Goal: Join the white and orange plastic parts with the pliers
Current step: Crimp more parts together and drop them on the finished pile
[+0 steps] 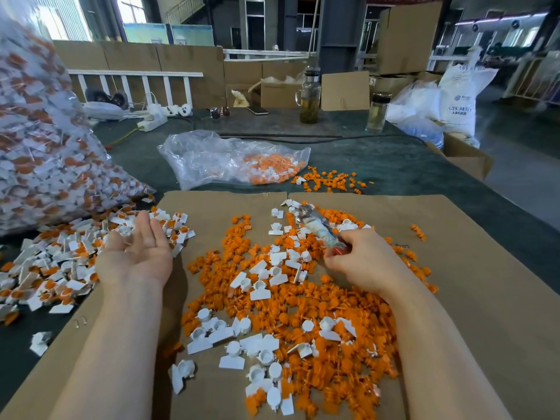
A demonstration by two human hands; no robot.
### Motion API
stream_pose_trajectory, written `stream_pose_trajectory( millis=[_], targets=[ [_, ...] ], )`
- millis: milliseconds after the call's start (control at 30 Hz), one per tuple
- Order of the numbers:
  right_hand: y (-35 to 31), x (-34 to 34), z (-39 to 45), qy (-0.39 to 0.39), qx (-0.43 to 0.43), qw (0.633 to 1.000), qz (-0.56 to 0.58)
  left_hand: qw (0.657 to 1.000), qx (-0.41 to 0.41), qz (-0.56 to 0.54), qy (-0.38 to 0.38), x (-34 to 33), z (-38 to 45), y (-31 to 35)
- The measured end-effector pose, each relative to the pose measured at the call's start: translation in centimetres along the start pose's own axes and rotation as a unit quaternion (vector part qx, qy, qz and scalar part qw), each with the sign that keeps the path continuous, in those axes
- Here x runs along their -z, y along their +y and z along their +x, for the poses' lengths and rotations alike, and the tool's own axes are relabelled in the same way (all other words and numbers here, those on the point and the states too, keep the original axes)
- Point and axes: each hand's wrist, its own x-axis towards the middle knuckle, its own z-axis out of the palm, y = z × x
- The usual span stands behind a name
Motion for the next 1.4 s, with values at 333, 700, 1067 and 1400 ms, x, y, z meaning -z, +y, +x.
stream_pose_trajectory(
  millis=[333,700,1067,1400],
  targets=[
    [-0.1,0.1,-0.3,-0.078,0.039,0.992,-0.087,0.849,0.006,0.509,-0.140,-0.3,-1.7,-2.5],
    [0.5,-0.9,0.6,-0.013,0.012,0.992,-0.124,0.296,-0.145,0.876,-0.351,1.4,-4.8,-8.0],
    [0.2,-1.8,0.9,0.043,-0.006,0.994,-0.099,0.427,-0.163,0.828,-0.324,1.5,-5.0,-7.9],
    [-0.7,-1.5,0.7,0.115,-0.002,0.991,0.065,0.601,-0.060,0.739,-0.299,1.0,-5.3,-7.2]
  ],
)
